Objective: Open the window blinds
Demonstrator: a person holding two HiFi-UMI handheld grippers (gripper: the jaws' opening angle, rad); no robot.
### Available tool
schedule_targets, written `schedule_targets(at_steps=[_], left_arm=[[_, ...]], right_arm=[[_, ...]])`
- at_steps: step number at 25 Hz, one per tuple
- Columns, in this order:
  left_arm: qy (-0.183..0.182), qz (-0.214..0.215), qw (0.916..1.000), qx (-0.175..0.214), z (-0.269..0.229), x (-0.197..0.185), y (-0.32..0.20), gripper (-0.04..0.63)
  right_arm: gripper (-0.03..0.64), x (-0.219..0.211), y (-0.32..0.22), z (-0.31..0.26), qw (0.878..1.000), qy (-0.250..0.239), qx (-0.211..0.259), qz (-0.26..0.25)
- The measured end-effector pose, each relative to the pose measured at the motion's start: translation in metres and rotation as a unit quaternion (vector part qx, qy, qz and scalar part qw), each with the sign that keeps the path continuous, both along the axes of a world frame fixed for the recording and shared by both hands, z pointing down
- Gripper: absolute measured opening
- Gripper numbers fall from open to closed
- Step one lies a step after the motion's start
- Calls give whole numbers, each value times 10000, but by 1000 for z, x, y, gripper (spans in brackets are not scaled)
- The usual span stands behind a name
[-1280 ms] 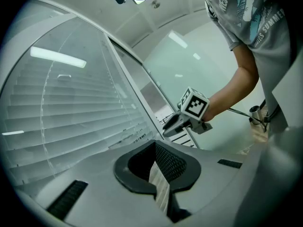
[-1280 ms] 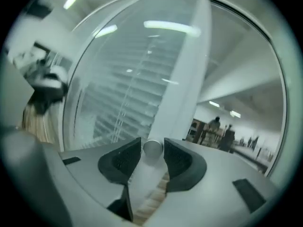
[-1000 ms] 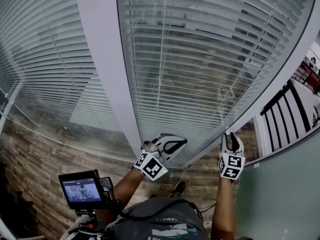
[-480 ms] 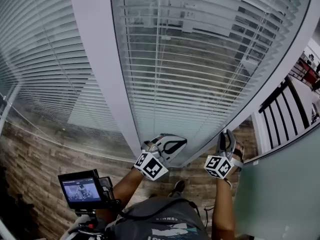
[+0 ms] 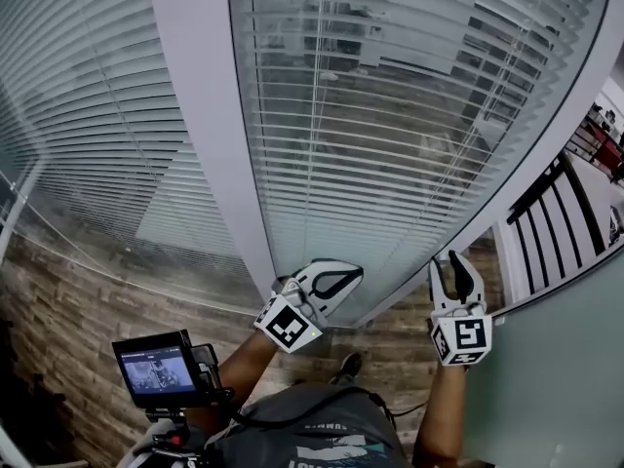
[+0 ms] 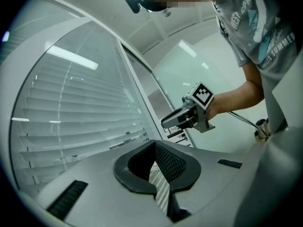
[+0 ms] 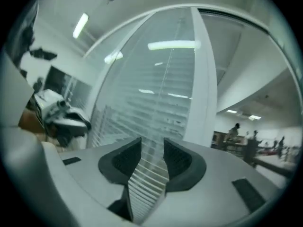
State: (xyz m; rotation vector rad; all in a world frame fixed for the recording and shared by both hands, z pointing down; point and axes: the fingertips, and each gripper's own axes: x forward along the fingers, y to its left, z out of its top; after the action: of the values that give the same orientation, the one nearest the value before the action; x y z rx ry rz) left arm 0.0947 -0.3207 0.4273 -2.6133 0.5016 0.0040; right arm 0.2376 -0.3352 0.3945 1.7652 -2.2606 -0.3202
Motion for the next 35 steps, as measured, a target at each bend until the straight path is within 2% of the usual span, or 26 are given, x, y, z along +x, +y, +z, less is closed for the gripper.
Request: schedule_targets(at_steps=[2, 4, 7, 9, 35], left_arm=[[269, 52, 9996, 40, -14, -5, 1, 3], [449, 65, 9990, 27, -23, -10, 1, 4], [585, 24, 9983, -23, -28, -14, -1, 3], [623, -14, 9980, -75, -27, -16, -4, 3], [575, -79, 9983, -100, -21, -16, -4, 3]], right_arm=[[110, -25, 10, -21, 9958, -448, 203, -769], [110, -47, 20, -35, 9891, -518, 380, -1324], [109, -69, 31, -45, 9799, -520, 481, -1863], [109, -76, 34, -47, 9771, -448, 490, -2020], [86, -73, 30, -32, 9805, -371, 303, -1907]])
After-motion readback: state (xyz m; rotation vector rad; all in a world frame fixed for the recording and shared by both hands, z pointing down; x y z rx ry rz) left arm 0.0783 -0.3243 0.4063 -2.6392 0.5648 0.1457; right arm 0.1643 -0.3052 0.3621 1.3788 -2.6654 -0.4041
